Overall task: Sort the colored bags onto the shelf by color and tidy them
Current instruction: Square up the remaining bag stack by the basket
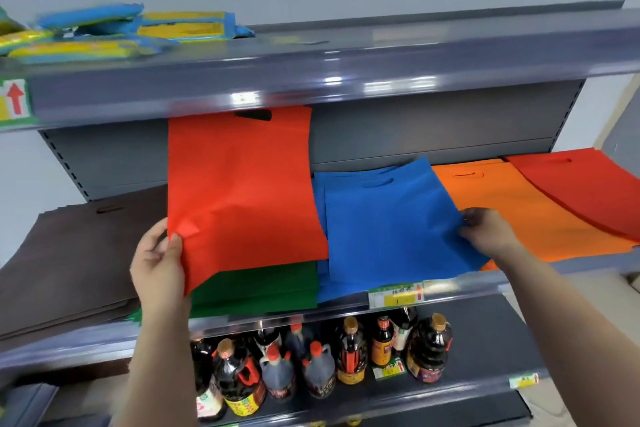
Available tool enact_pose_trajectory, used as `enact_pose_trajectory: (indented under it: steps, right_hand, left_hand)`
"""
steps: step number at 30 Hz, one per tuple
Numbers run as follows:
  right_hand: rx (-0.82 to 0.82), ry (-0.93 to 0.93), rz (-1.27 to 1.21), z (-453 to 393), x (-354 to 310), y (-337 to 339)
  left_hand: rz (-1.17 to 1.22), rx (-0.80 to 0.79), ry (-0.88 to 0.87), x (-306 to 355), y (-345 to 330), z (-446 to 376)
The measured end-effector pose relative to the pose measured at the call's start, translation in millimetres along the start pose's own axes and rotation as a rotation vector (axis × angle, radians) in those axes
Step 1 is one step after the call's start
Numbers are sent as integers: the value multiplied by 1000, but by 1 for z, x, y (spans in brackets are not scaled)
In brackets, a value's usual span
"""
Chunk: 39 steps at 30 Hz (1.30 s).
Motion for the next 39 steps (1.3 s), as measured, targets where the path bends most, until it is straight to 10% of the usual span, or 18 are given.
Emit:
enact_pose_trajectory:
  steps: [8, 20, 39]
  right_hand:
    - [36, 76, 325, -20, -20, -11]
    - [-459, -72, -816, 2, -33, -35]
    - [152, 6, -490, -71, 216, 194]
  left_hand:
    - [53, -42, 4, 0, -15, -14]
    - [13, -175, 134, -16, -118, 55]
    - [-93, -487, 198, -21, -374, 282]
Point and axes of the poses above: each hand's wrist, its own z-axis away from the middle knuckle, its own y-axis out of the back of the hand, x = y × z, the point moved 4 cm from there along -z, towards the middle knuckle, and after that the axes turned 8 degrees about -y, right-handed, at the moved point
